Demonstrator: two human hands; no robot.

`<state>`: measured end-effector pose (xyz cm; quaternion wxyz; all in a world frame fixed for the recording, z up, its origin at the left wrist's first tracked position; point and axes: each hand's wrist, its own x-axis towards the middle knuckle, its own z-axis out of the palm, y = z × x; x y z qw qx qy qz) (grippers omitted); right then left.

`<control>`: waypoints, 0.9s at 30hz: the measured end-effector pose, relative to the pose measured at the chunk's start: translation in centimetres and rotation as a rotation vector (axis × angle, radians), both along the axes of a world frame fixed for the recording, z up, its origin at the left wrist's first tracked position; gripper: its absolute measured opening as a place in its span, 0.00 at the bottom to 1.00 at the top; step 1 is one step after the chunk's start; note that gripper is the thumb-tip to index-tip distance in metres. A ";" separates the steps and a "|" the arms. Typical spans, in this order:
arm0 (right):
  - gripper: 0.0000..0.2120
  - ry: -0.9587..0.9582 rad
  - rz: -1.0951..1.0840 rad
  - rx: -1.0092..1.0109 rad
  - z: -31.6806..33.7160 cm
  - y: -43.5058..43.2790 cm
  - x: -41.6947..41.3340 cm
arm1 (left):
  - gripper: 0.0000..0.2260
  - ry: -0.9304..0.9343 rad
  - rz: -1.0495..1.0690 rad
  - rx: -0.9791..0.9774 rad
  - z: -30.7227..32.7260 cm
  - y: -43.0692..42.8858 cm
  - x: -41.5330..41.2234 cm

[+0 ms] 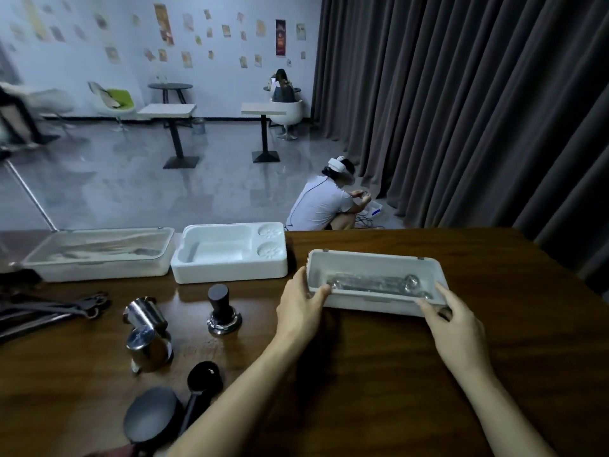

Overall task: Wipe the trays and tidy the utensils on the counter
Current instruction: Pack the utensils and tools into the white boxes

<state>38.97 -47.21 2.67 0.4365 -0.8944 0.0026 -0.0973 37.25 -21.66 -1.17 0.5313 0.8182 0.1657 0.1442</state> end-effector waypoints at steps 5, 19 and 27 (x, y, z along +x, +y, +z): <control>0.26 -0.038 0.132 -0.026 0.0 1.9 8.9 | 0.26 0.013 0.160 0.071 1.0 0.7 4.8; 0.30 0.015 0.222 0.006 -3.4 1.5 16.7 | 0.26 0.061 0.168 0.178 0.6 0.3 8.3; 0.20 -0.474 0.339 -0.005 0.1 8.3 10.8 | 0.20 -0.169 0.315 0.234 6.0 6.0 1.6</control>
